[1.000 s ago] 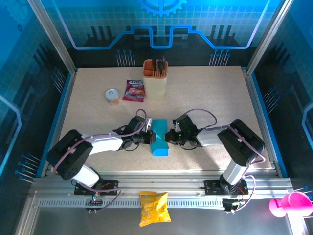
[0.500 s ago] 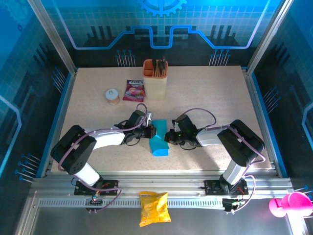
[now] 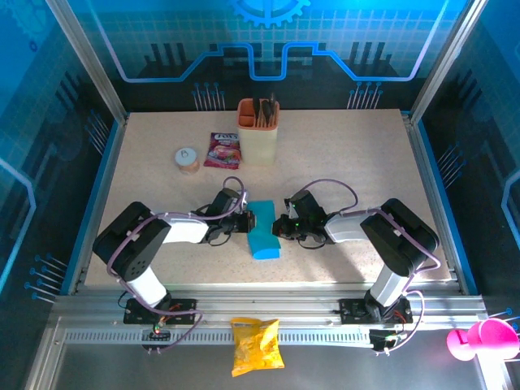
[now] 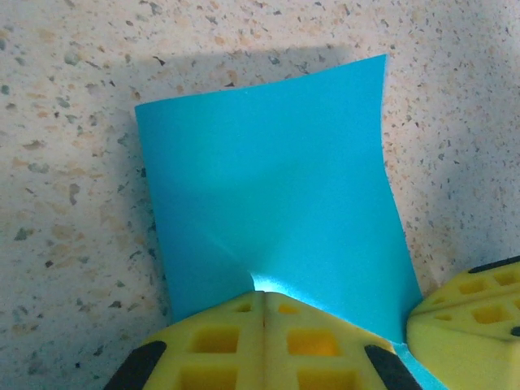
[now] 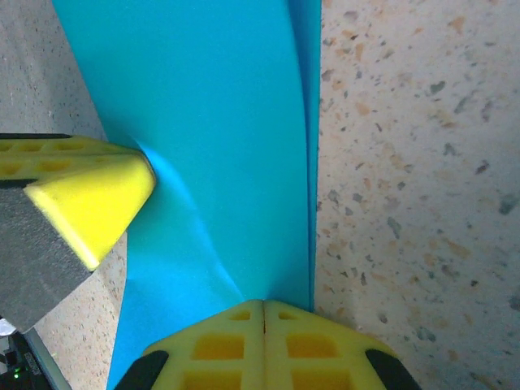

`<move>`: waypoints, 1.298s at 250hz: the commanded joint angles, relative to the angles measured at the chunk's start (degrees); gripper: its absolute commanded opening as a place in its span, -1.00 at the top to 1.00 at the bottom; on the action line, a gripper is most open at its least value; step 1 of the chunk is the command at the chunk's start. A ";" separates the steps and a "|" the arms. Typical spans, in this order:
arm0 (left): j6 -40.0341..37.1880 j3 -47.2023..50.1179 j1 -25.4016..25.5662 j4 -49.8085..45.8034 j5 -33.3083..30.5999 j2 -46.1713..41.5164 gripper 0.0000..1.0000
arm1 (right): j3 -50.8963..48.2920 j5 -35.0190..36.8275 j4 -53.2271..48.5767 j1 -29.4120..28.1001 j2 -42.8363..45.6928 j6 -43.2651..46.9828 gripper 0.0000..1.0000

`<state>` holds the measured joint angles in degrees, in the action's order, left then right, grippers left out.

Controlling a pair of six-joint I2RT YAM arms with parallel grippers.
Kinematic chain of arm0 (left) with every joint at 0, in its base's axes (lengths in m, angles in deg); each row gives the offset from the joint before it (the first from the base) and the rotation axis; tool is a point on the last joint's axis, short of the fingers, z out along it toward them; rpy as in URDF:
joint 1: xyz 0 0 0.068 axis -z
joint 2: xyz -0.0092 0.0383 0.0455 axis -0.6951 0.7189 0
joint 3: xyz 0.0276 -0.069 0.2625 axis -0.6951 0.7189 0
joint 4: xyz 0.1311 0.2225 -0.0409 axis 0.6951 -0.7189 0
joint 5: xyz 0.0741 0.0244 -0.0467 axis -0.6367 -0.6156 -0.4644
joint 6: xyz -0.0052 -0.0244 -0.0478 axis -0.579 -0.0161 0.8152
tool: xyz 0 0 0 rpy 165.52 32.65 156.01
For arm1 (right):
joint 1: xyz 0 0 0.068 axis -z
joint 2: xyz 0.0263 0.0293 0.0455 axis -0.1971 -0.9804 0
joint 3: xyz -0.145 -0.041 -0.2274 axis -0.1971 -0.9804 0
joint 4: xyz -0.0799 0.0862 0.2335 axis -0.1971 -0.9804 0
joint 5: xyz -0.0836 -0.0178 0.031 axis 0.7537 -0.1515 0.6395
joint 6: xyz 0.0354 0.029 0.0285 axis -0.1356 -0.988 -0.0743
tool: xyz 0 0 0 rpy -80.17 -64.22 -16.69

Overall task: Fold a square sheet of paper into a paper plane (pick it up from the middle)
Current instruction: First fold in half a square sheet of paper at the center of the table.

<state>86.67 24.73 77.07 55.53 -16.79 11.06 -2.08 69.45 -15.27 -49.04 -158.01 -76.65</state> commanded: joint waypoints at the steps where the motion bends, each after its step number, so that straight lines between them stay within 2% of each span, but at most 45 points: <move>1: 0.51 -2.02 -0.73 -3.26 -0.06 -3.76 0.89 | -1.44 5.52 -5.73 -3.29 -7.19 1.32 1.00; 81: -1.44 -8.29 -4.02 -5.58 3.12 -0.38 0.89 | -0.81 5.78 -6.39 -3.68 -7.52 1.19 1.00; 184: -0.08 -4.42 -6.31 0.37 1.97 7.01 0.95 | -0.80 5.67 -6.53 -3.80 -7.39 1.23 1.00; 266: -0.84 -6.99 -6.32 -4.37 3.38 -0.69 0.93 | -0.91 5.78 -6.77 -3.79 -7.31 1.34 1.00; 325: -1.40 -9.11 -6.73 -4.66 3.47 1.42 0.93 | -0.92 5.92 -6.88 -3.86 -7.30 1.24 1.00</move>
<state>86.38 16.84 71.12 52.41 -14.17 11.63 -1.32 70.76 -14.96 -49.98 -158.62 -76.47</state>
